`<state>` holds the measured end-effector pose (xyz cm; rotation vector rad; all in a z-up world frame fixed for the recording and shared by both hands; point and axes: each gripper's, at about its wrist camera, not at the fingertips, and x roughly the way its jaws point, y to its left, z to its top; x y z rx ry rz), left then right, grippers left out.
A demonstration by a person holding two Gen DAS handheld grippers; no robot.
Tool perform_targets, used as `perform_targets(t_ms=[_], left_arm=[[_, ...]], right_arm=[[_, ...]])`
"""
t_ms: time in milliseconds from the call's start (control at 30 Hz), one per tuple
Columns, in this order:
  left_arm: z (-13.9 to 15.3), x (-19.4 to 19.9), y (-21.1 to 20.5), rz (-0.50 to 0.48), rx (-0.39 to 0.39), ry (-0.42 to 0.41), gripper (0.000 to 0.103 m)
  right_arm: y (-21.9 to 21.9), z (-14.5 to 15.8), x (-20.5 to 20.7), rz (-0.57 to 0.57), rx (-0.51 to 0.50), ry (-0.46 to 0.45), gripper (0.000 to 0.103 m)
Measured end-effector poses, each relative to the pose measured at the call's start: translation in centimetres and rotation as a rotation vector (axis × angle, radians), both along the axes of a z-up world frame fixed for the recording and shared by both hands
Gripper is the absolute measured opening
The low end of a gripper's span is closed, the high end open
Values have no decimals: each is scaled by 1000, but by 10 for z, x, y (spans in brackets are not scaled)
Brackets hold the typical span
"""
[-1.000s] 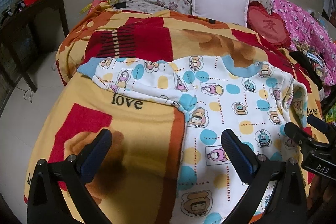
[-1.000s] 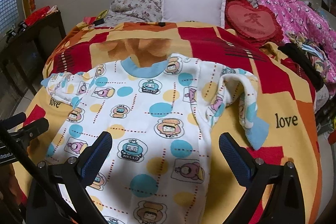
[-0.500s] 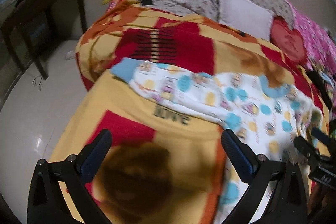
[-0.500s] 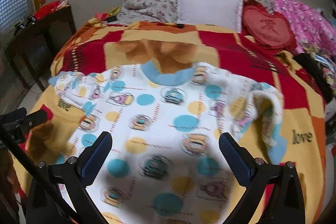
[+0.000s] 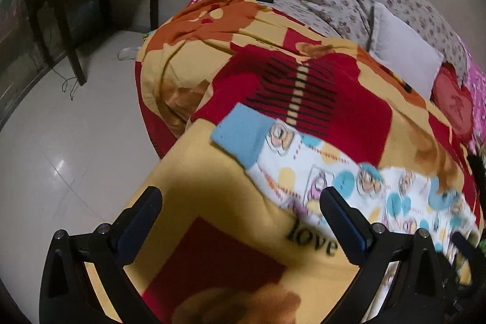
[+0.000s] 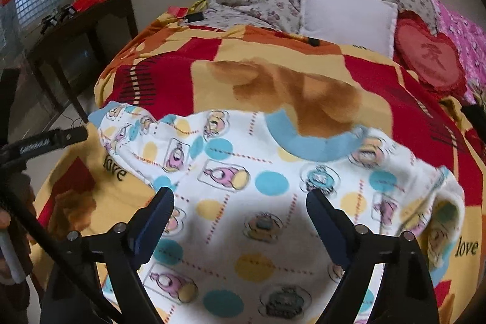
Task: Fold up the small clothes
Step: 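Grasp the blue cuff of the sleeve nearest the left tool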
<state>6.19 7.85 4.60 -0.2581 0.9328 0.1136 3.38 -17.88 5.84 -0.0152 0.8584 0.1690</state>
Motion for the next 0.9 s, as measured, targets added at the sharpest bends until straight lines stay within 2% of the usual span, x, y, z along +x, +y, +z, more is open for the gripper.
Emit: perform_targets(t_ms=[167, 333, 533, 733, 800, 833, 867, 900], left_arm=[[-3, 11, -4, -20, 32, 11, 103], [-5, 18, 4, 14, 2, 16, 103], [-5, 20, 2, 6, 19, 21, 103], [-6, 26, 1, 1, 5, 17, 103], [-7, 28, 0, -11, -22, 5, 102], [-8, 29, 1, -16, -43, -1, 93], [-9, 31, 1, -17, -58, 1, 76], [-11, 33, 3, -20, -80, 12, 66]], right_arm=[[2, -5, 4, 1, -7, 8, 92], [0, -9, 5, 3, 3, 21, 92], [0, -11, 5, 5, -10, 20, 92], [0, -12, 6, 4, -4, 25, 92], [0, -12, 6, 2, -3, 26, 92], [-1, -12, 5, 0, 1, 26, 92], [-1, -12, 5, -2, 3, 26, 92], [-3, -12, 5, -4, 6, 27, 92]])
